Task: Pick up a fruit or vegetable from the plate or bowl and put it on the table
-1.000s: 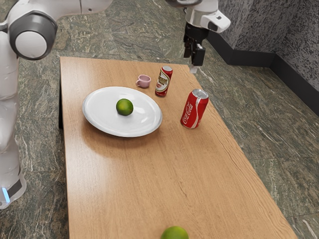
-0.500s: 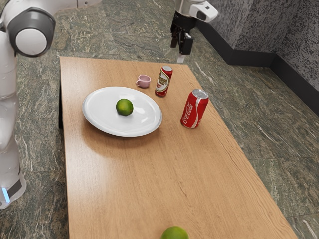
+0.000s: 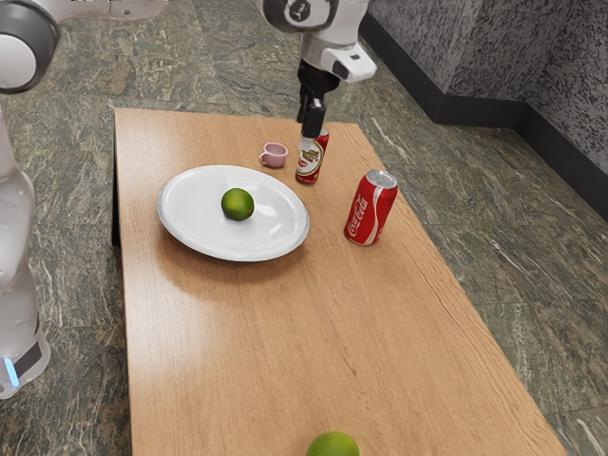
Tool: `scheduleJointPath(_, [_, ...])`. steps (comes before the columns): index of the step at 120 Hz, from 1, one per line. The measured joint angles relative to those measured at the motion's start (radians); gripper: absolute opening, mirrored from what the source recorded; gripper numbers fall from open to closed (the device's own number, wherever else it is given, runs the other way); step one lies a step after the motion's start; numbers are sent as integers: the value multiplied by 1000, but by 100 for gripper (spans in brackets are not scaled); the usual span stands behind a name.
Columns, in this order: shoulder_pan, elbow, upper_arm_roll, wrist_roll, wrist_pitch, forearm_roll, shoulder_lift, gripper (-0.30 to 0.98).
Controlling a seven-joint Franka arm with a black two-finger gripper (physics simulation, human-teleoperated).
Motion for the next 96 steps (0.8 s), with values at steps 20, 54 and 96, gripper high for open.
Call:
scheduleJointPath(20, [-2,-102,-2,41,83,-10,-23,69])
scheduleJointPath(54, [-2,-215,33,99,152,29,-24,68])
scheduleJointPath(96, [-1,-364,57,145,223,22,-104,69])
